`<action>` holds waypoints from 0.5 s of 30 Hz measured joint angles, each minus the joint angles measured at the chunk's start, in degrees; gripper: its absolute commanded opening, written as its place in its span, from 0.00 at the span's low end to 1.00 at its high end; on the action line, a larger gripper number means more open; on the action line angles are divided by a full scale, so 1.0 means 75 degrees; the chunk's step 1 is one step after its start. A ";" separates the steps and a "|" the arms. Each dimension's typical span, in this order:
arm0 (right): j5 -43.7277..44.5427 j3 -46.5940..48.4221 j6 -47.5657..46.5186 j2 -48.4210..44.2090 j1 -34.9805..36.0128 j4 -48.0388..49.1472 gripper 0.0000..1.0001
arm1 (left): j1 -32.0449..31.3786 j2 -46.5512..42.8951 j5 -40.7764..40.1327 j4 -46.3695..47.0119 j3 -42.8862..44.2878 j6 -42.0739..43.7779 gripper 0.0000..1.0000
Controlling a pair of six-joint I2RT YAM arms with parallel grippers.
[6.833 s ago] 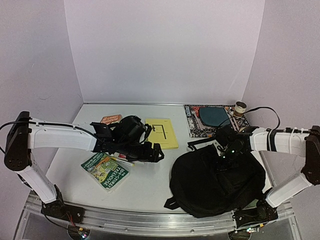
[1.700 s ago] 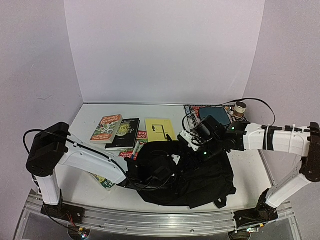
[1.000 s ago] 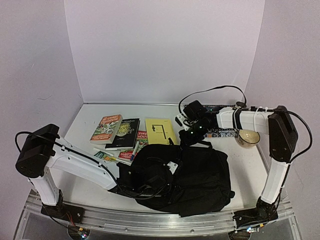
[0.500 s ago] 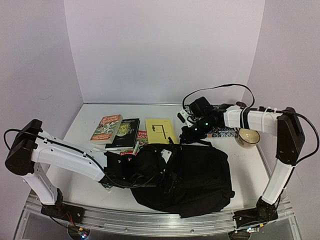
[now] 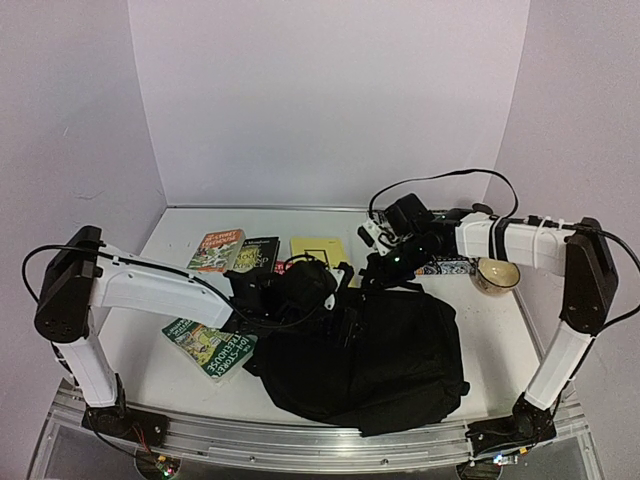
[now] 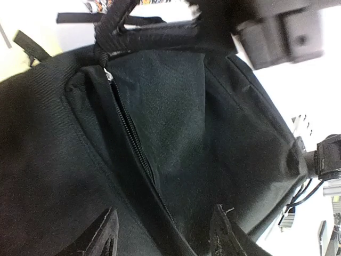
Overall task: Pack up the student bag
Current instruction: Pass from the right arm to the left
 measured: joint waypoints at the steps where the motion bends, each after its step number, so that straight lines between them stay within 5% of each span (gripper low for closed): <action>1: -0.0013 -0.0015 0.0021 -0.0015 0.0000 0.0000 0.04 | 0.0031 0.0113 0.0057 -0.0005 0.0056 -0.0002 0.54; 11: -0.0099 -0.0139 0.0242 -0.0184 0.0000 -0.0022 0.04 | 0.0423 0.0707 0.0526 -0.0030 0.0164 -0.0027 0.35; 15: -0.0143 -0.0146 0.0321 -0.0224 0.0003 -0.0032 0.04 | 0.0422 0.0821 0.0621 0.0000 0.0297 -0.0027 0.13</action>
